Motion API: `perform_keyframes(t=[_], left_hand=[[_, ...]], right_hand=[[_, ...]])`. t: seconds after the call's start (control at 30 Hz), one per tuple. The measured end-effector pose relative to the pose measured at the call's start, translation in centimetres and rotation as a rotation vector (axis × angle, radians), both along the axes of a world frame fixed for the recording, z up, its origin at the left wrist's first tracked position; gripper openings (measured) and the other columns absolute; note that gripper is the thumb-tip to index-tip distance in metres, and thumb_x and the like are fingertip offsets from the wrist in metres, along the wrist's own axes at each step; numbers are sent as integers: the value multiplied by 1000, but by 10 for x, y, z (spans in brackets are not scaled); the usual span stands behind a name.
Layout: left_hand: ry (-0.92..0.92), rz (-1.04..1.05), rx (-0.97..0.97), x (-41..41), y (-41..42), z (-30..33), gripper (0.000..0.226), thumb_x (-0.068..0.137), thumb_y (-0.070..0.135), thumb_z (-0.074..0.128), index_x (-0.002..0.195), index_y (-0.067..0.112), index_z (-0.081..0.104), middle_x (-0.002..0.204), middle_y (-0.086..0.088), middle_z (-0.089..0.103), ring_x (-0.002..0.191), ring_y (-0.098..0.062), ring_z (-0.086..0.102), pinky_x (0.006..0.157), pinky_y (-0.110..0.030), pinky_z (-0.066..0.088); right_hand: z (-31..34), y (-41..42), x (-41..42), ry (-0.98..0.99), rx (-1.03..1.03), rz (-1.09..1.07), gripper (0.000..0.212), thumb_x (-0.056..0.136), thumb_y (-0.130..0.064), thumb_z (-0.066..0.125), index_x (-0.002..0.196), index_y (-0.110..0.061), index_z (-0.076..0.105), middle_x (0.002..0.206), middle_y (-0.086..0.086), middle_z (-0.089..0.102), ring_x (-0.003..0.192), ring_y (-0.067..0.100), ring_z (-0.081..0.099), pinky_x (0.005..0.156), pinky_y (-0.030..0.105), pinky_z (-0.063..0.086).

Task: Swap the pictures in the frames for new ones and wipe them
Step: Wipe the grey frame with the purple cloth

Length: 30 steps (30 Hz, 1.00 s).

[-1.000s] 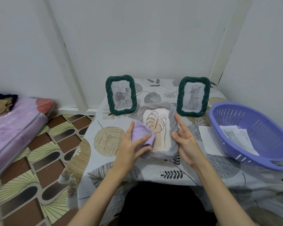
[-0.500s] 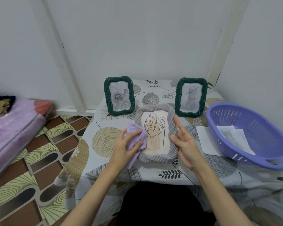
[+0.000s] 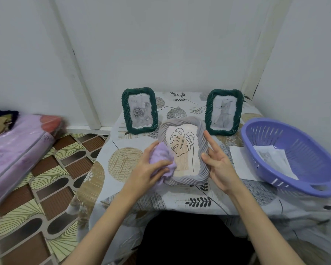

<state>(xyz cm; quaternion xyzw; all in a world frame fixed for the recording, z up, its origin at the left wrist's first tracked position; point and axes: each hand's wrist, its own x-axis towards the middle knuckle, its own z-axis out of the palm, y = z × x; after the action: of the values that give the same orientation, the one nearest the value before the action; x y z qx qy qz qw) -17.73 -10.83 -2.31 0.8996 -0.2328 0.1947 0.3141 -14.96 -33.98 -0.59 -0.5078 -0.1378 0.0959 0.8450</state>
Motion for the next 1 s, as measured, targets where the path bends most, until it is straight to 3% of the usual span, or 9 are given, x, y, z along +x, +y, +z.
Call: perform_keyframes(t=[0.1, 0.2, 0.33, 0.43, 0.5, 0.63, 0.8, 0.93, 1.0], left_hand=[[-11, 72, -36, 6, 7, 2, 35, 88, 49, 46, 104, 27, 68, 149, -16, 23, 129, -24, 34, 102, -39, 35], [-19, 66, 13, 5, -3, 7, 30, 87, 41, 48, 98, 23, 70, 149, -19, 24, 131, -36, 37, 99, -39, 38], [-8, -7, 101, 0, 3, 3, 27, 88, 42, 48, 96, 26, 69, 152, -11, 21, 132, -31, 34, 101, -37, 36], [21, 118, -102, 2, 11, 10, 18, 86, 27, 59, 98, 22, 70, 150, -11, 23, 129, -24, 30, 104, -41, 33], [2, 218, -236, 4, 15, 19, 17, 84, 16, 63, 98, 20, 72, 148, -12, 28, 128, -20, 32, 106, -36, 30], [13, 246, -281, 3, 25, 21, 18, 86, 17, 61, 99, 23, 71, 146, -8, 31, 131, -18, 34, 108, -33, 30], [35, 133, -177, -9, 16, 10, 16, 84, 37, 60, 97, 35, 68, 150, -12, 27, 134, -31, 32, 107, -44, 30], [-82, 92, 87, -6, 4, 6, 28, 86, 41, 50, 97, 27, 72, 149, -13, 30, 123, -34, 45, 95, -39, 42], [-113, 132, 126, -5, 1, 5, 33, 87, 44, 47, 93, 25, 73, 145, -17, 35, 116, -37, 51, 89, -38, 46]], right_hand=[[-5, 2, -2, -13, -34, 17, 88, 54, -31, 88, 133, -33, 48, 144, 3, 44, 134, 20, 40, 111, 42, 31], [-4, 5, -3, 17, -9, -13, 92, 50, -31, 90, 132, -32, 49, 142, 3, 47, 130, 19, 44, 104, 34, 41], [1, 1, -3, 41, 26, -17, 95, 47, -28, 91, 132, -31, 48, 139, 5, 50, 125, 19, 50, 95, 28, 49], [-3, -2, -5, 59, 9, -12, 95, 47, -28, 91, 132, -32, 49, 136, 5, 53, 123, 19, 52, 94, 28, 49], [-6, -4, -8, 73, 17, -18, 98, 47, -26, 91, 134, -30, 47, 134, 6, 55, 122, 20, 53, 94, 30, 49], [-6, -5, -11, 80, 45, -17, 104, 46, -23, 91, 137, -27, 42, 128, 6, 60, 117, 18, 57, 90, 30, 52], [-4, 0, -9, 26, -22, -16, 104, 48, -27, 90, 139, -26, 40, 130, 4, 58, 119, 17, 56, 93, 28, 50], [-4, 11, -11, -63, -145, -30, 82, 61, -31, 84, 134, -32, 47, 144, 2, 44, 131, 16, 44, 104, 30, 40], [-5, 11, -9, -99, -176, -80, 69, 74, -19, 74, 135, -32, 45, 145, -1, 42, 131, 12, 42, 105, 29, 39]])
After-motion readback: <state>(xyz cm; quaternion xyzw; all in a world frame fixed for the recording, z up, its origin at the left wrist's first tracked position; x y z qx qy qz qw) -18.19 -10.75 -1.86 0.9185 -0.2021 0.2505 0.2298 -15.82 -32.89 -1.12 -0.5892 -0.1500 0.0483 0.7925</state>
